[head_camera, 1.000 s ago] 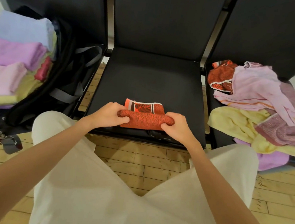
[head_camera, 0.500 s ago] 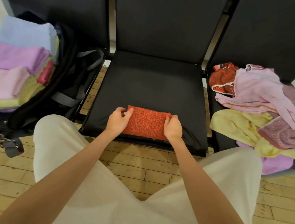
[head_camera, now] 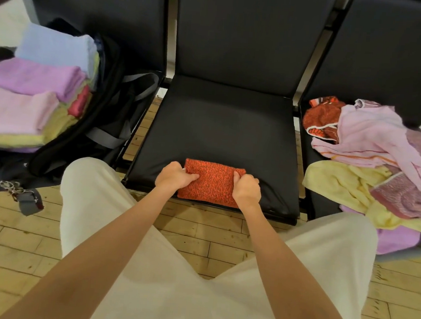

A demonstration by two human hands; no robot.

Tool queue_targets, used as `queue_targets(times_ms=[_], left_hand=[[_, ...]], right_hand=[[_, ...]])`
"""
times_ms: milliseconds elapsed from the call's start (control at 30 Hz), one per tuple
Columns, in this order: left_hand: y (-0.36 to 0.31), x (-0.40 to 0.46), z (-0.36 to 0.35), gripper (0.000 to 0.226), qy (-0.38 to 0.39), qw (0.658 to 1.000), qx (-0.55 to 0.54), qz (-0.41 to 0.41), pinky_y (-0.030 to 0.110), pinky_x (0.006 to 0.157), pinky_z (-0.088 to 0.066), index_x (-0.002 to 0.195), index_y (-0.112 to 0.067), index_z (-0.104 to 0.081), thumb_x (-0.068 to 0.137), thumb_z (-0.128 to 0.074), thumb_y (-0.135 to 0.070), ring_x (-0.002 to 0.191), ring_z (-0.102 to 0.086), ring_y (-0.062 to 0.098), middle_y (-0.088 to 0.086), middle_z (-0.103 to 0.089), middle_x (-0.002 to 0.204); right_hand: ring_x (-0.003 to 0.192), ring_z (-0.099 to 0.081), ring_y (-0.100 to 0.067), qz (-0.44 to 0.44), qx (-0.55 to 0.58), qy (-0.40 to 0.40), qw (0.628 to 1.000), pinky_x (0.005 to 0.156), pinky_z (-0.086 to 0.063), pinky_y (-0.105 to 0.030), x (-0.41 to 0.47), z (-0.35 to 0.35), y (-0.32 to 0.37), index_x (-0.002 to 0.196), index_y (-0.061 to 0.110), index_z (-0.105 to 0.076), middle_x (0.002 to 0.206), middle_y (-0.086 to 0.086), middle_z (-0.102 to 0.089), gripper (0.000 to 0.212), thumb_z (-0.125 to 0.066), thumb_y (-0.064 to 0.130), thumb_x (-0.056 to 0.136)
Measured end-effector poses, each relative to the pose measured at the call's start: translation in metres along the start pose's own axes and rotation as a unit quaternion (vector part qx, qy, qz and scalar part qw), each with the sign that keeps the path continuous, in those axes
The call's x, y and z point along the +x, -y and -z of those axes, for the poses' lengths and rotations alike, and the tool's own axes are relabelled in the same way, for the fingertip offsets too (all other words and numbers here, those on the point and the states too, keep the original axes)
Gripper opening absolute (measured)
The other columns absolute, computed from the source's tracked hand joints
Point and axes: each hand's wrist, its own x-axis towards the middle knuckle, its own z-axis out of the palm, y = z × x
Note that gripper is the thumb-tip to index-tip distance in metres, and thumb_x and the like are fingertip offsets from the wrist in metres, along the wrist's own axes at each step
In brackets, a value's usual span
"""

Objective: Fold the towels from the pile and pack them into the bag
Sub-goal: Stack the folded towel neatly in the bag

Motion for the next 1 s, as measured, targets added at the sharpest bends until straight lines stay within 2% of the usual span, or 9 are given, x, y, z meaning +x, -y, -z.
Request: queue_targets(times_ms=[167, 300, 367, 500, 600, 733, 833, 933, 1000], left_hand=[[0.007, -0.001, 0.003, 0.033, -0.016, 0.999, -0.036, 0.018, 0.040, 0.095, -0.047, 0.091, -0.014, -0.058, 0.083, -0.066, -0.045, 0.110, -0.056, 0.029, 0.009, -0.063, 0.111], [0.019, 0.004, 0.043, 0.045, -0.093, 0.988, -0.125, 0.017, 0.034, 0.083, -0.047, 0.108, -0.002, -0.057, 0.084, -0.064, -0.040, 0.102, -0.061, 0.029, 0.012, -0.064, 0.107], [0.025, 0.006, 0.076, 0.047, -0.147, 0.980, -0.132, -0.012, 0.032, 0.076, -0.044, 0.101, 0.001, -0.056, 0.082, -0.066, -0.041, 0.096, -0.062, 0.027, 0.014, -0.064, 0.099], [0.035, -0.004, 0.147, 0.039, -0.271, 0.954, -0.112, -0.069, 0.028, 0.071, -0.032, 0.091, -0.007, -0.044, 0.086, -0.066, -0.039, 0.088, -0.053, 0.024, 0.006, -0.050, 0.088], [0.052, -0.007, 0.199, 0.039, -0.357, 0.920, -0.132, -0.087, 0.030, 0.072, -0.032, 0.091, -0.009, -0.042, 0.086, -0.067, -0.039, 0.088, -0.053, 0.022, 0.007, -0.050, 0.087], [0.079, -0.009, 0.260, 0.042, -0.417, 0.898, -0.095, -0.103, 0.032, 0.066, -0.030, 0.092, -0.009, -0.037, 0.090, -0.060, -0.043, 0.077, -0.047, 0.021, 0.004, -0.046, 0.074], [0.100, -0.001, 0.300, 0.042, -0.419, 0.900, -0.078, -0.090, 0.038, 0.072, -0.036, 0.093, -0.007, -0.037, 0.092, -0.057, -0.043, 0.079, -0.048, 0.024, 0.003, -0.044, 0.072], [0.116, 0.015, 0.347, 0.048, -0.443, 0.893, -0.067, -0.042, 0.040, 0.078, -0.039, 0.099, -0.001, -0.051, 0.090, -0.058, -0.047, 0.094, -0.055, 0.032, 0.017, -0.058, 0.095], [0.125, 0.027, 0.374, 0.054, -0.453, 0.891, -0.040, -0.006, 0.041, 0.079, -0.039, 0.102, 0.004, -0.056, 0.090, -0.058, -0.049, 0.100, -0.056, 0.036, 0.023, -0.061, 0.105]], right_hand=[[0.106, -0.058, -0.036, 0.018, 0.022, -0.009, 1.000, 0.085, -0.046, -0.038, -0.008, -0.001, 0.005, 0.109, -0.004, -0.059, 0.115, -0.021, -0.061, 0.051, -0.037, 0.041, 0.100], [0.090, -0.062, -0.033, 0.022, 0.214, 0.023, 0.976, 0.072, -0.045, -0.035, -0.019, -0.005, 0.039, 0.079, -0.001, -0.063, 0.086, -0.016, -0.066, 0.048, -0.051, 0.043, 0.094], [0.084, -0.060, -0.026, 0.009, 0.333, 0.079, 0.939, 0.063, -0.045, -0.030, -0.027, -0.002, 0.068, 0.068, 0.010, -0.057, 0.077, -0.007, -0.062, 0.043, -0.055, 0.045, 0.092], [0.101, -0.058, -0.020, -0.015, 0.460, 0.246, 0.853, 0.086, -0.050, -0.035, -0.042, 0.012, 0.137, 0.117, 0.007, -0.058, 0.108, -0.004, -0.058, 0.045, -0.062, 0.042, 0.089], [0.099, -0.061, -0.016, 0.052, 0.485, 0.309, 0.817, 0.090, -0.050, -0.036, -0.052, 0.018, 0.188, 0.113, 0.009, -0.057, 0.120, -0.004, -0.062, 0.040, -0.070, 0.032, 0.084], [0.110, -0.058, -0.020, 0.157, 0.448, 0.259, 0.841, 0.095, -0.050, -0.041, -0.075, 0.006, 0.253, 0.119, 0.005, -0.046, 0.124, -0.009, -0.056, 0.048, -0.071, 0.026, 0.084], [0.105, -0.054, -0.017, 0.221, 0.433, 0.226, 0.844, 0.088, -0.051, -0.034, -0.091, -0.001, 0.300, 0.114, 0.011, -0.033, 0.120, -0.009, -0.050, 0.043, -0.066, 0.020, 0.089], [0.097, -0.054, -0.018, 0.265, 0.443, 0.243, 0.821, 0.069, -0.047, -0.026, -0.097, -0.008, 0.348, 0.123, 0.020, -0.027, 0.123, -0.016, -0.050, 0.046, -0.059, 0.012, 0.092], [0.111, -0.053, -0.021, 0.326, 0.439, 0.248, 0.800, 0.084, -0.051, -0.036, -0.103, -0.017, 0.376, 0.134, 0.032, -0.028, 0.131, -0.009, -0.046, 0.055, -0.056, 0.009, 0.092]])
